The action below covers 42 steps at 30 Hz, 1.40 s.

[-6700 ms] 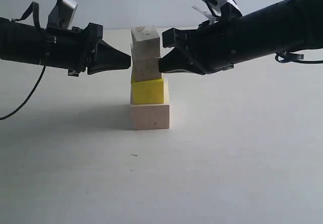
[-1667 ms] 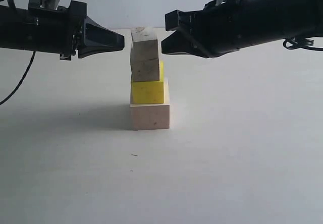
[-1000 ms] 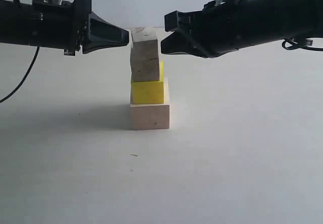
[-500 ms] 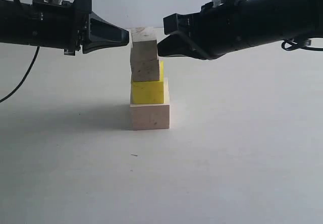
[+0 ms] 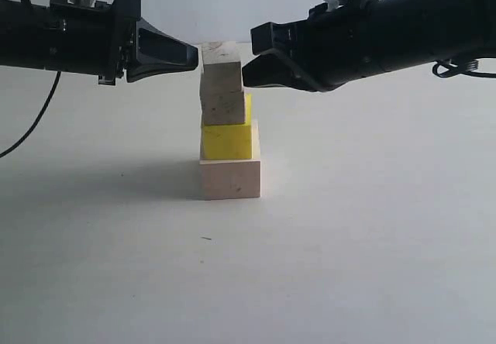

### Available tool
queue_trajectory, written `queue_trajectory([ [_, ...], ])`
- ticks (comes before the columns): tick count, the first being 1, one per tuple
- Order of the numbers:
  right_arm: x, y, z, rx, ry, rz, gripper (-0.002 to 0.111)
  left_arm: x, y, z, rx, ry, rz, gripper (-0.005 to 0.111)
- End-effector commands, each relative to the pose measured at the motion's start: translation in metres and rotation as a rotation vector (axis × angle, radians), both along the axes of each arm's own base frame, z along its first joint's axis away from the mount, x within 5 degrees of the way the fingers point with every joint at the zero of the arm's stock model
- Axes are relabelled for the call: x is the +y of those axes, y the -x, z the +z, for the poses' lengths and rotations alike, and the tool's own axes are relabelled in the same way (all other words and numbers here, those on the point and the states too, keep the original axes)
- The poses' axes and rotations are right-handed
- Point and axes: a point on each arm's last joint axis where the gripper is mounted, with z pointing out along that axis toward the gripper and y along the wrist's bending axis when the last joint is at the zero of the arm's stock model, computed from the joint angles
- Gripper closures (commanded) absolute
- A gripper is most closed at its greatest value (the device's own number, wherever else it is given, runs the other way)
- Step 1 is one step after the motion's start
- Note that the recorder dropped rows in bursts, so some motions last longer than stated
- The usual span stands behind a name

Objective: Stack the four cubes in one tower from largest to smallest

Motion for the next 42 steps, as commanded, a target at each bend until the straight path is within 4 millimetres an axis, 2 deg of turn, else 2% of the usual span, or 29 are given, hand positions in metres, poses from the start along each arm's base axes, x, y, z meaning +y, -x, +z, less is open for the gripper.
queue_trajectory([
  [1, -0.009, -0.003, 0.013, -0.067, 0.041, -0.089, 0.108, 0.011, -0.003, 0.008, -0.02, 0.005, 0.027, 0.107],
  [4, -0.019, -0.001, 0.024, -0.135, 0.095, -0.161, 0.108, 0.03, -0.007, 0.015, -0.046, 0.001, 0.084, 0.107],
  [8, -0.033, 0.008, 0.035, -0.229, 0.183, -0.205, 0.108, 0.069, -0.007, 0.027, -0.09, -0.02, 0.213, 0.107],
  [12, -0.044, 0.019, 0.051, -0.335, 0.233, -0.226, 0.108, 0.098, 0.004, 0.041, -0.169, -0.061, 0.344, 0.107],
  [15, -0.054, 0.028, 0.069, -0.427, 0.213, -0.29, 0.108, 0.109, 0.019, 0.052, -0.253, -0.133, 0.454, 0.107],
  [22, -0.077, 0.059, 0.119, -0.696, 0.179, -0.403, 0.108, 0.122, 0.071, 0.1, -0.507, -0.261, 0.674, 0.107],
  [28, -0.098, 0.088, 0.147, -0.897, 0.15, -0.51, 0.108, 0.124, 0.126, 0.137, -0.714, -0.275, 0.774, 0.107],
  [36, -0.119, 0.131, 0.176, -1.121, 0.162, -0.548, 0.108, 0.124, 0.177, 0.148, -0.846, -0.253, 0.857, 0.107],
  [42, -0.129, 0.161, 0.187, -1.186, 0.118, -0.539, 0.108, 0.117, 0.216, 0.154, -0.94, -0.179, 0.839, 0.107],
])
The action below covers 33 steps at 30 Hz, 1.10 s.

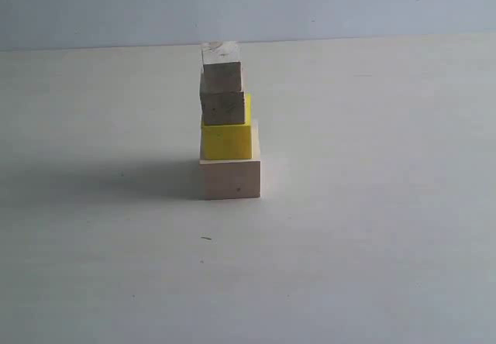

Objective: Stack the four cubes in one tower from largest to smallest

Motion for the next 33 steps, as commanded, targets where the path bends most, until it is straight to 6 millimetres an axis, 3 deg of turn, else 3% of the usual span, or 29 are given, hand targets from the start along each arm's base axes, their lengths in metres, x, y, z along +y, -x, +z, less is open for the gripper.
queue_trajectory([
  [1, -0.007, 0.022, 0.005, -0.04, 0.016, 0.023, 0.108, -0.005, 0.028, 0.004, -0.076, 0.02, -0.028, 0.107],
  [5, -0.009, 0.041, 0.005, -0.036, 0.037, 0.084, 0.108, -0.005, 0.051, 0.009, -0.158, 0.01, -0.012, 0.107],
  [9, -0.01, 0.054, 0.005, -0.032, 0.053, 0.126, 0.108, -0.002, 0.061, 0.007, -0.195, 0.013, 0.038, 0.107],
  [17, -0.013, 0.071, 0.004, -0.022, 0.045, 0.178, 0.108, -0.002, 0.055, -0.012, -0.141, 0.002, 0.026, 0.107],
  [33, -0.013, 0.073, 0.005, -0.028, 0.041, 0.18, 0.108, 0.0, 0.054, -0.012, -0.142, 0.021, 0.035, 0.107],
])
